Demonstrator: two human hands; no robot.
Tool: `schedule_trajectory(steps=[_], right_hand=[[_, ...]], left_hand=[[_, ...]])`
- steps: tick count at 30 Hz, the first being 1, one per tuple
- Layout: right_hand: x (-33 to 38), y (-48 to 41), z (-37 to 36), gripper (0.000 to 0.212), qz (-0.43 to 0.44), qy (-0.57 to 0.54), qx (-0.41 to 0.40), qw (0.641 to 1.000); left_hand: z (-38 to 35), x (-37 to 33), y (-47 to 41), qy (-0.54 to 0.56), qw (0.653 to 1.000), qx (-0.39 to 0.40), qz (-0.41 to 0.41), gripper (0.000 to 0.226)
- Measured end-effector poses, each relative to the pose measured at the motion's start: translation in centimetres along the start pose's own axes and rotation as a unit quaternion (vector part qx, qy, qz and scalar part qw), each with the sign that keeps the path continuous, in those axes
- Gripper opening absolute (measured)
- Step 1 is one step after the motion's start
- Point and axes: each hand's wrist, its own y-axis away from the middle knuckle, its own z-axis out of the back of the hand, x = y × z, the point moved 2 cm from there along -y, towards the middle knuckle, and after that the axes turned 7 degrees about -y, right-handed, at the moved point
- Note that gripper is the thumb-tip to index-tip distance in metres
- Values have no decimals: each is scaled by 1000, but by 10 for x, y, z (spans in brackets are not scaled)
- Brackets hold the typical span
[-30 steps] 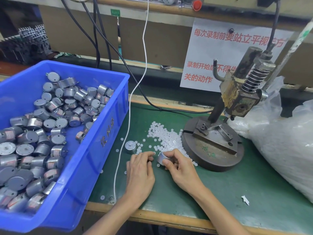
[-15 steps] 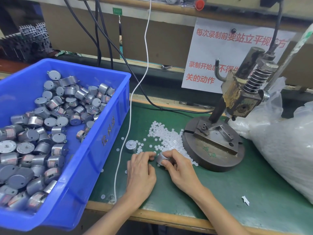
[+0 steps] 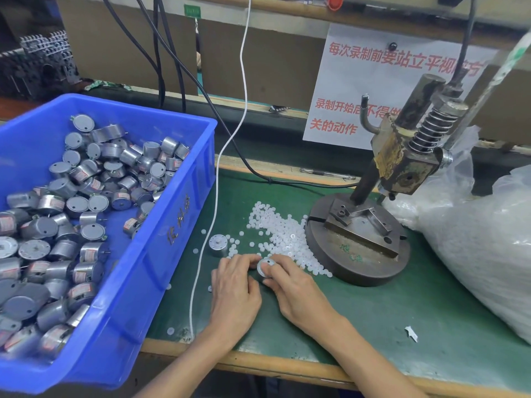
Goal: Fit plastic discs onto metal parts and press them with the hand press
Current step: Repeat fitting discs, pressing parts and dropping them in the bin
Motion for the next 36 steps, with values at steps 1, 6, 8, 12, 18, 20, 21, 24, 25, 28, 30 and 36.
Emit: schedule_trajectory(steps=[1,6,8,12,18,20,21,24,25,28,30,36], right_hand=[[-1,-1,0,20,1,2,5,1000],[-3,-1,2,12,-11,0,9,1000],[-7,2,0,12,-31,-5,5,1000],[-13,2,6,9,-207,-196,-81,955],[-13,10,38,13,-338,-508,-330,721],[-15,10,57,13,-351,-555,-383,650],[-16,11,67,14,-358,-560,-397,633],[-24,22,95,12,-374,-538,-401,640],[-26,26,102,13,-382,-523,-395,652],[-32,37,118,21,-400,-482,-379,681],[-37,45,123,19,-401,-458,-372,701],[-49,55,133,22,-377,-360,-377,766]], left_hand=[[0,0,0,-1,1000,-2,-1,38],[0,-1,1,0,1000,-2,-7,37],[3,-2,1,9,1000,-3,-6,37],[10,-15,2,11,997,-5,-71,43],[2,-69,-32,89,982,21,-166,38],[-12,-95,-45,100,977,41,-182,37],[-20,-107,-52,98,976,49,-188,36],[-46,-138,-69,81,975,56,-200,31],[-53,-144,-75,69,975,57,-203,30],[-71,-152,-90,23,975,49,-216,32],[-77,-151,-97,8,977,34,-208,31],[-81,-147,-108,14,975,59,-216,29]])
